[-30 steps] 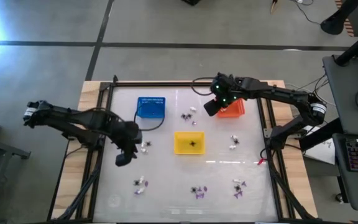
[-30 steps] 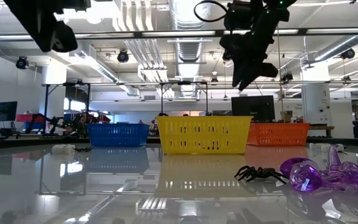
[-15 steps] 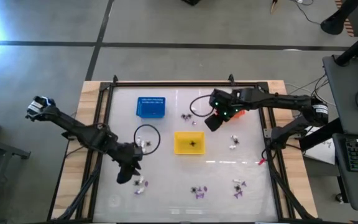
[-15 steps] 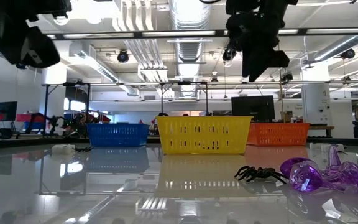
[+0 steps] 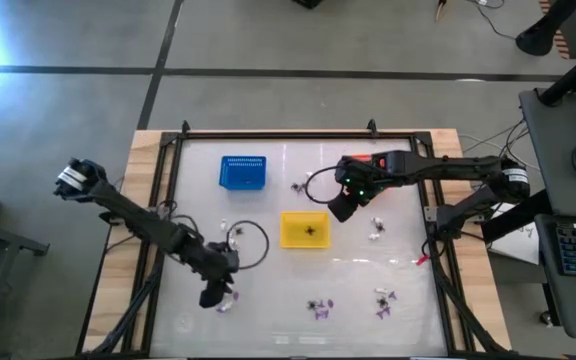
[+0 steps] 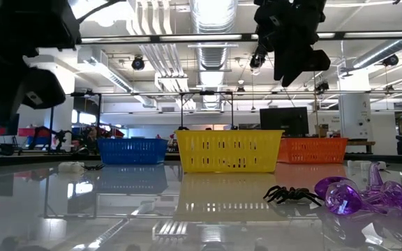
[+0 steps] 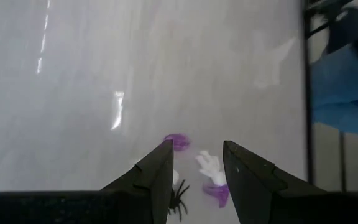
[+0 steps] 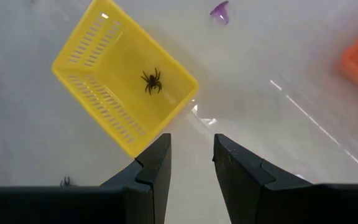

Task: Sort Halloween decoration
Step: Put the purple witch hat toy into the blue bin

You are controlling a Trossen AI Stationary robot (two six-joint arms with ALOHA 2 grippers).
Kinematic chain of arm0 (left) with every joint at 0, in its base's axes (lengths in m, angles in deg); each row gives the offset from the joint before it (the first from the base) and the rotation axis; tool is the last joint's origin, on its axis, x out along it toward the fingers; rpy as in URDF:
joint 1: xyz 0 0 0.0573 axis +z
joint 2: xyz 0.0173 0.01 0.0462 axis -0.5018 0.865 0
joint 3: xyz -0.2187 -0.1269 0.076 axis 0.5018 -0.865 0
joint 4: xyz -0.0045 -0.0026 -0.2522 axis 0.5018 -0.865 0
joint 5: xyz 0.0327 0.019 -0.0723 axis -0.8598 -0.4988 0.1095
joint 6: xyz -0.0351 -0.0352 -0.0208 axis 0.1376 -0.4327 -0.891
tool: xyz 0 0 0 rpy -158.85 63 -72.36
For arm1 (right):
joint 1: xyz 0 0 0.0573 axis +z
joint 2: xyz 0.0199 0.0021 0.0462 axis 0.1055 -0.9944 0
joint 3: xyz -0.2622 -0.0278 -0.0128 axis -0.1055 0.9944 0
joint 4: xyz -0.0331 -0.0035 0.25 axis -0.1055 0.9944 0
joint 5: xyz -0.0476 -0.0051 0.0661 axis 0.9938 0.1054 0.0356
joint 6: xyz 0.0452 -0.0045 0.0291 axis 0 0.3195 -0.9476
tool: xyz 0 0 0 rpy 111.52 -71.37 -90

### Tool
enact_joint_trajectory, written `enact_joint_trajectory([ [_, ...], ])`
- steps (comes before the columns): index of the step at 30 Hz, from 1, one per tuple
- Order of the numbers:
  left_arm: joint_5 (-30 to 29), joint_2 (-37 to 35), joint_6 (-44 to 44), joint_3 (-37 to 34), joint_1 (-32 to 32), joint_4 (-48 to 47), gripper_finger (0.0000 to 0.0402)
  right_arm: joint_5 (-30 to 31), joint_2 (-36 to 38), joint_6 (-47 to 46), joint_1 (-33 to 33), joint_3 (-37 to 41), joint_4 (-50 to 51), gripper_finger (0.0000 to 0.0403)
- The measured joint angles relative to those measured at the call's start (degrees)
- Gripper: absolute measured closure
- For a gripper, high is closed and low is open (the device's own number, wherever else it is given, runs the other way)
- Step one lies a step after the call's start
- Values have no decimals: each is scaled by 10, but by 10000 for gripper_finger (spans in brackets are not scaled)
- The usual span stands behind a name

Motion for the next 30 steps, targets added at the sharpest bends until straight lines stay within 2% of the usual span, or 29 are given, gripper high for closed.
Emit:
enact_joint_trajectory([
  [8,0,80,4,17,-6,-2,279,1,0,-1,0,0,0,291],
  [19,5,91,0,18,-7,12,279,0,0,-1,0,0,-1,291],
  [30,7,137,-7,25,-7,35,279,0,0,-6,0,0,-4,291],
])
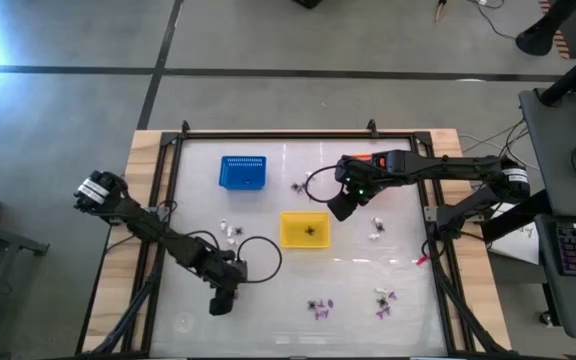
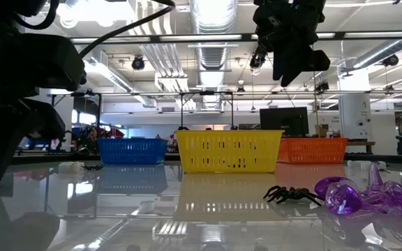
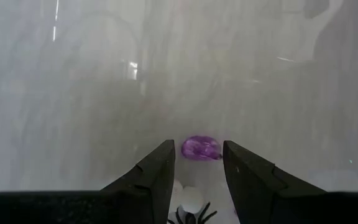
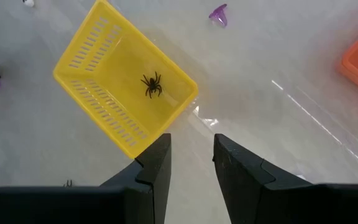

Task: Sort Halloween decoration
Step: Put the purple witch hat toy into the blue bin

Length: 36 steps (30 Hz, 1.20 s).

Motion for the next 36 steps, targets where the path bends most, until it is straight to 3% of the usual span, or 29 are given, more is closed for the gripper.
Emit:
enact_joint_trajectory([
  [6,-2,2,-3,-1,0,-1,302,0,0,-6,0,0,0,291],
  [14,18,1,1,-1,0,-5,392,0,0,-8,0,0,0,291],
  [26,2,-9,4,14,0,-28,401,0,0,-8,0,0,0,291],
  [36,-103,-67,24,59,9,-183,402,5,0,-8,4,0,0,291],
])
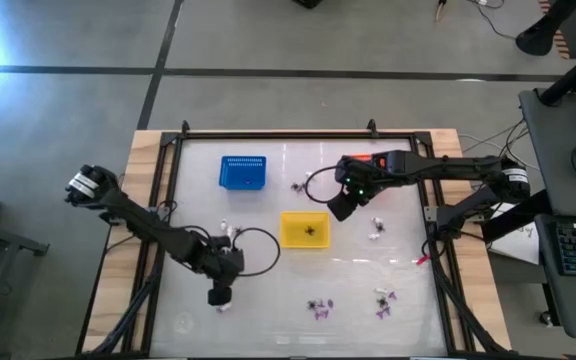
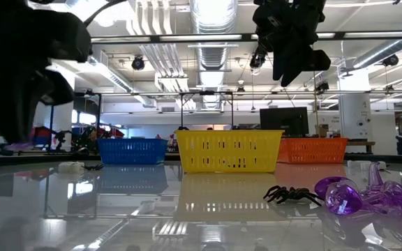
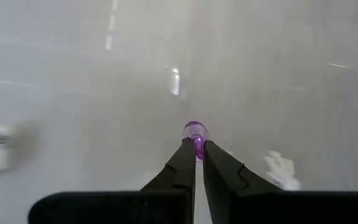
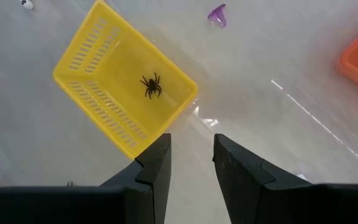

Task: Sort Halloween decoration
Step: Put the purple witch hat toy into the blue bin

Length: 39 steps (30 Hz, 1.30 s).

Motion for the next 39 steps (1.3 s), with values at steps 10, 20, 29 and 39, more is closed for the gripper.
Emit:
enact_joint_trajectory([
  [10,-71,-107,40,5,66,-60,402,10,0,0,17,0,0,291],
  [20,-86,-185,158,5,224,-99,401,45,0,13,18,3,0,291],
  [29,-84,-197,281,6,401,-99,401,69,0,15,18,3,0,291],
  [39,-78,-158,329,6,573,-55,401,71,0,41,18,3,0,291],
])
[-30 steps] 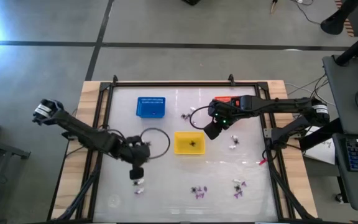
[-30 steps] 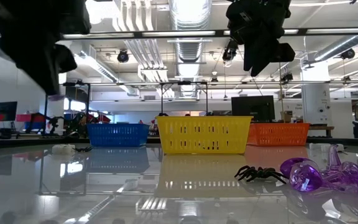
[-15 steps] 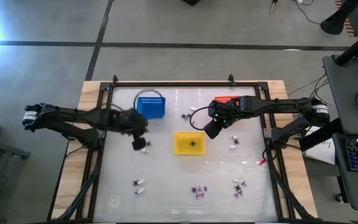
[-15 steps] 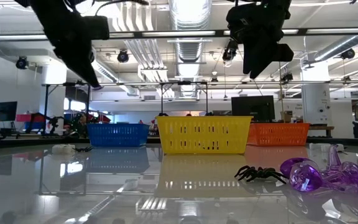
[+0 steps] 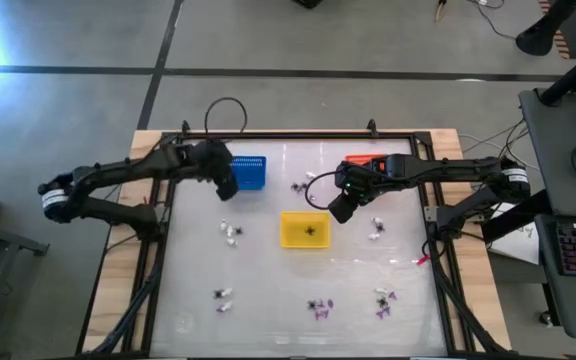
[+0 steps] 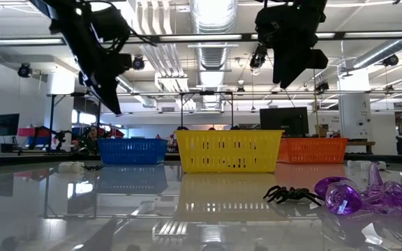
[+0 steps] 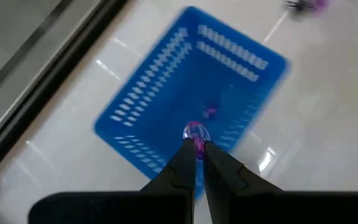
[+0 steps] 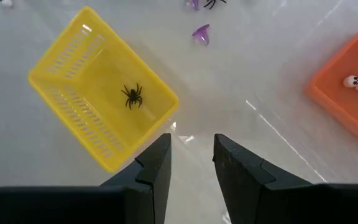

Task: Sort Halloween decoration
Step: Put the purple witch hat toy into the blue bin

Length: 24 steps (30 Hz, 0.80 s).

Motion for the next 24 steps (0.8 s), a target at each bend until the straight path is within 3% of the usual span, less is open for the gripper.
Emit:
enact_joint_trajectory([
  [4,60,34,14,5,50,10,401,37,0,6,-1,0,2,291],
  [8,74,75,36,17,75,10,401,60,0,6,-11,0,8,291],
  [19,120,154,93,82,79,2,401,59,0,19,-21,0,15,291],
  [24,120,171,118,101,79,-24,378,59,0,19,-21,0,32,291],
])
